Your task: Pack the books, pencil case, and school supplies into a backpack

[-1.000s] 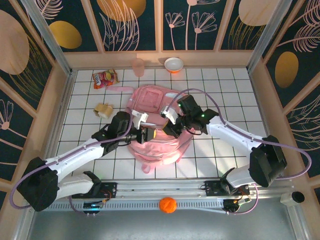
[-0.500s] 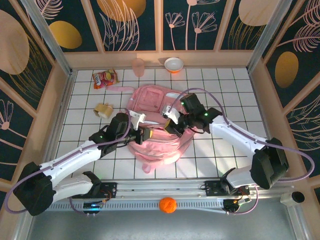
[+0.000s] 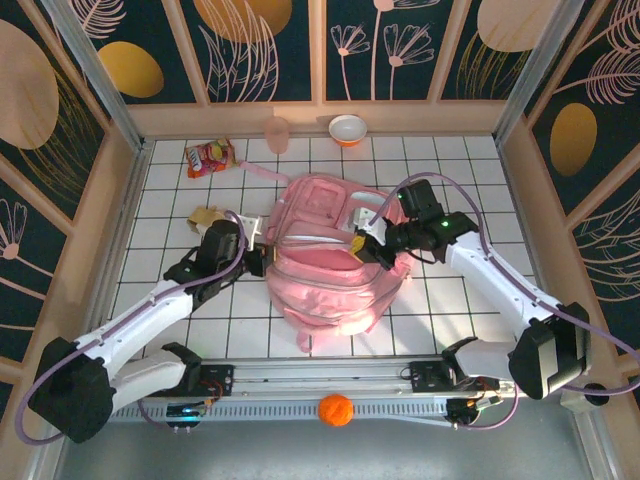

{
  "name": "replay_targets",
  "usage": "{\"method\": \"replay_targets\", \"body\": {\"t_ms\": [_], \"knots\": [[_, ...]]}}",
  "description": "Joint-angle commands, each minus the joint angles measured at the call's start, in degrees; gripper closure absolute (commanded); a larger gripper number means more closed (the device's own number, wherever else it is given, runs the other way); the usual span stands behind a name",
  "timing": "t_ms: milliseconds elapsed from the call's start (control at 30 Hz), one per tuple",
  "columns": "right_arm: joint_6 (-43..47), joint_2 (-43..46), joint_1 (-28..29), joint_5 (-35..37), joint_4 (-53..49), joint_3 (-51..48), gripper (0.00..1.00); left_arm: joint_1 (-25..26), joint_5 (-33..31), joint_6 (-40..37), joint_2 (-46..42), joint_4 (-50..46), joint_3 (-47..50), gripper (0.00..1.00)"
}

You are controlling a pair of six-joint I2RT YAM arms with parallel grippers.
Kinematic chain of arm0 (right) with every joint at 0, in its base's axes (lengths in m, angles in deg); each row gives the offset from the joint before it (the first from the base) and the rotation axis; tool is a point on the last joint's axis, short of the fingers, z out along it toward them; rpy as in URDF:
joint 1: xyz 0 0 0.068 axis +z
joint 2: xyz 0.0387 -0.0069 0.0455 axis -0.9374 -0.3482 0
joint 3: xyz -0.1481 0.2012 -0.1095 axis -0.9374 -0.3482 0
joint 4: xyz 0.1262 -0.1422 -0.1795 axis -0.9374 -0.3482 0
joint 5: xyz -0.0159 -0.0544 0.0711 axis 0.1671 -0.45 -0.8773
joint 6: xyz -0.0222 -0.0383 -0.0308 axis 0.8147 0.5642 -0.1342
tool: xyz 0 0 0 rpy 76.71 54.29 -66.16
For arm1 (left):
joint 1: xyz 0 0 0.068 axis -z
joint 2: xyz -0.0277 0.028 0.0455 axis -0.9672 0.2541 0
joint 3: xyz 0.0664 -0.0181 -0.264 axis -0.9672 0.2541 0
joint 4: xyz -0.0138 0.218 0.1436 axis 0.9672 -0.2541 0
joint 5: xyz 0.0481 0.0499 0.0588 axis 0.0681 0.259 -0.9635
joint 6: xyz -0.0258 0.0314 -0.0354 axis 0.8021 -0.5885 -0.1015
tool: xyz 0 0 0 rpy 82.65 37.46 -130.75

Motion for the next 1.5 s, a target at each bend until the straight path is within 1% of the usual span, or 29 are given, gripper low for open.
{"method": "replay_targets", "body": {"t_ms": [0, 33, 67, 100, 200, 267, 333, 400, 533, 700, 900, 1100, 1200, 1333, 1367, 1400, 1467], "knots": [[0.2, 3.2, -1.9, -4.1, 0.2, -0.4, 1.0, -4.1, -8.1, 0.4, 2.8, -1.6, 0.2, 1.0], [-1.8, 2.9, -2.0, -3.4, 1.3, -0.5, 1.0, -4.1, -7.4, 0.9, 3.2, -1.6, -0.8, 0.93], [-3.3, 2.7, -2.0, -2.5, 2.1, -0.5, 1.0, -4.1, -7.2, 1.7, 3.4, -2.0, -1.9, 0.83], [-4.8, 2.5, -2.0, -1.8, 2.9, -0.6, 1.0, -4.2, -8.1, 2.7, 3.3, -2.5, -2.9, 0.7], [-8.5, 2.5, -2.0, -0.1, 5.3, -1.3, 1.0, -6.3, -9.8, 4.6, 1.9, -4.1, -4.5, 0.42], [-10.9, 2.7, -2.0, 0.8, 7.1, -1.9, 1.0, -9.5, -10.4, 6.6, 1.5, -4.9, -5.0, 0.31], [-11.8, 2.9, -2.0, 0.4, 7.5, -2.2, 1.0, -12.7, -9.5, 8.2, 2.2, -5.6, -5.7, 0.29], [-10.6, 3.3, -1.9, -0.4, 6.5, -2.5, 1.0, -15.0, -8.9, 8.1, 4.0, -6.7, -7.3, 0.27], [-9.0, 4.2, -2.5, 0.6, 4.0, -2.8, 1.0, -19.1, -7.9, 8.0, 7.5, -8.4, -11.4, 0.27], [-10.2, 5.8, -3.0, -0.4, 6.3, -3.8, 1.0, -19.7, -8.0, 9.3, 10.8, -8.7, -14.4, 0.26], [-4.8, 4.6, -3.1, 2.4, 5.2, -2.8, 1.0, -20.9, -8.4, 9.9, 11.1, -8.7, -15.8, 0.27], [0.9, 0.9, -3.2, 3.2, 4.4, 0.2, 1.0, -21.7, -9.2, 8.7, 9.9, -10.7, -16.5, 0.27], [3.0, -0.9, -3.5, 2.8, 4.3, 1.0, 1.0, -22.0, -10.2, 9.9, 9.6, -12.0, -16.8, 0.27], [-0.2, -3.1, -4.0, 0.1, 4.5, 3.3, 1.0, -22.4, -13.0, 12.8, 10.8, -13.2, -17.3, 0.27], [-2.3, -3.4, -4.0, -0.8, 4.8, 3.8, 1.0, -22.6, -13.9, 14.0, 11.2, -13.3, -17.2, 0.26], [-4.9, -3.5, -4.0, -1.7, 5.6, 3.8, 1.0, -22.9, -14.8, 15.5, 11.9, -13.5, -17.3, 0.21], [-8.4, -3.3, -4.0, -3.2, 6.7, 3.4, 1.0, -23.7, -15.5, 17.8, 13.3, -13.3, -17.3, 0.19]]}}
